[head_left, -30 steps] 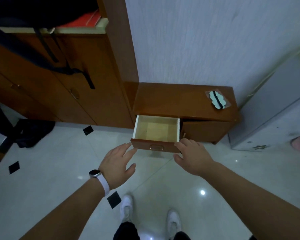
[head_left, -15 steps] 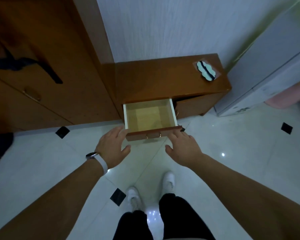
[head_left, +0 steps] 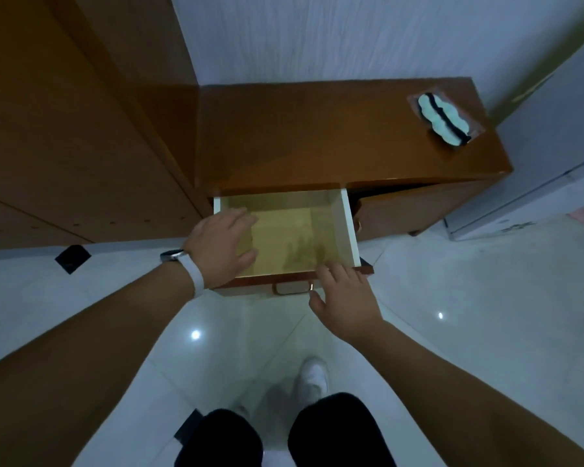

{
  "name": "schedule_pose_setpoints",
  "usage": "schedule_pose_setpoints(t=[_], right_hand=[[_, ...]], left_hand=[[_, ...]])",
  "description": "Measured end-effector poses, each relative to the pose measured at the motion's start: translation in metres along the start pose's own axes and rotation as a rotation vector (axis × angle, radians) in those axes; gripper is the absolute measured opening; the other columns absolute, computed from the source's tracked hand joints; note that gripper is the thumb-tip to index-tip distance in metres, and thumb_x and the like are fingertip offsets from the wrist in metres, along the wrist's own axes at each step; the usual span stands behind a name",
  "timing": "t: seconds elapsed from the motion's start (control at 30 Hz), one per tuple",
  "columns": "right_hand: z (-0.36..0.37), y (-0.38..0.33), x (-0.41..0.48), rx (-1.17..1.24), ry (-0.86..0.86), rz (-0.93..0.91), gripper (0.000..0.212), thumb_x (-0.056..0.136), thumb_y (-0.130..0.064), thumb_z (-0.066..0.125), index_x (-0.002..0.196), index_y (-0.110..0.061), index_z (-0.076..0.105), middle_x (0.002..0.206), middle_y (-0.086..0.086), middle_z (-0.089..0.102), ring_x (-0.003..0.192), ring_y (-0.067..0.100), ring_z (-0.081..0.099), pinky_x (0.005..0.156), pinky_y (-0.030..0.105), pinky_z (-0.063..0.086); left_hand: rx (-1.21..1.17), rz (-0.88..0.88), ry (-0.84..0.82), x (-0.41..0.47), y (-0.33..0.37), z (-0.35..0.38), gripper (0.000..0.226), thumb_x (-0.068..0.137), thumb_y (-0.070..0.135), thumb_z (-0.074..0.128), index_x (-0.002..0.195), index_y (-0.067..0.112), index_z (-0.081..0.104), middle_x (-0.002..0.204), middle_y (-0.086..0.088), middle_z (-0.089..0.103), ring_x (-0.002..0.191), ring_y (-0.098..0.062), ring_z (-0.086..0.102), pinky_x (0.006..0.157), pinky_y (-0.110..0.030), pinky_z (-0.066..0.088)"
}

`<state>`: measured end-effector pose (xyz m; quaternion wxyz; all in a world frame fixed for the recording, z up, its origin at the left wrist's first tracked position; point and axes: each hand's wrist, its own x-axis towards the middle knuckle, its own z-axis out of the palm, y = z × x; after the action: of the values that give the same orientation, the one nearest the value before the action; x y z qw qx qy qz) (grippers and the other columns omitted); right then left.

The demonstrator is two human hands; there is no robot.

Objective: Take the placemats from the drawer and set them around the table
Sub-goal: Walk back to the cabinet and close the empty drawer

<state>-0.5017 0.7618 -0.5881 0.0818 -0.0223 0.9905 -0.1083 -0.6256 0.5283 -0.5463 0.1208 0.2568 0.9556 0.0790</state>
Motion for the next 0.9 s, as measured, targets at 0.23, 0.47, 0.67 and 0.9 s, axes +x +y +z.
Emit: schedule_pose_setpoints(t=[0.23,0.47,0.67,0.9], right_hand=[[0.096,0.034,0.060,-0.002,0.156,-0.207,0.045,0.088,-0.045,0.052,0.123,-0.017,0.059,0.123,0.003,0.062,0.110,0.023,0.059,0.090,0.038,0.048],[0.142,0.049,0.078,-0.052,0.233,-0.325,0.061,0.087,-0.064,0.050,0.126,-0.018,0.060,0.126,0.004,0.063,0.115,0.024,0.060,0.094,0.038,0.049],[0.143,0.048,0.085,-0.097,0.215,-0.307,0.071,0.084,-0.071,0.048,0.133,-0.021,0.053,0.134,0.004,0.058,0.123,0.025,0.055,0.102,0.041,0.046],[0.139,0.054,0.109,-0.113,0.283,-0.292,0.075,0.082,-0.074,0.050,0.134,-0.021,0.051,0.137,0.004,0.056,0.125,0.024,0.053,0.104,0.040,0.042]], left_hand=[[0.159,-0.136,0.009,0.097,-0.044,0.080,0.093,0.080,0.077,0.043,0.153,0.032,0.006,0.162,0.000,-0.004,0.148,-0.024,-0.002,0.118,-0.048,0.008],[0.193,-0.171,0.073,0.134,-0.079,0.112,0.099,0.076,0.083,0.039,0.152,0.036,-0.003,0.162,0.004,-0.007,0.148,-0.022,-0.007,0.118,-0.050,0.002],[0.159,-0.151,0.056,0.133,-0.080,0.111,0.100,0.074,0.088,0.031,0.152,0.038,-0.004,0.162,0.005,-0.010,0.148,-0.022,-0.009,0.117,-0.051,-0.001],[0.147,-0.141,0.083,0.135,-0.083,0.116,0.096,0.074,0.089,0.026,0.151,0.040,-0.004,0.162,0.008,-0.009,0.148,-0.020,-0.009,0.118,-0.050,-0.002]])
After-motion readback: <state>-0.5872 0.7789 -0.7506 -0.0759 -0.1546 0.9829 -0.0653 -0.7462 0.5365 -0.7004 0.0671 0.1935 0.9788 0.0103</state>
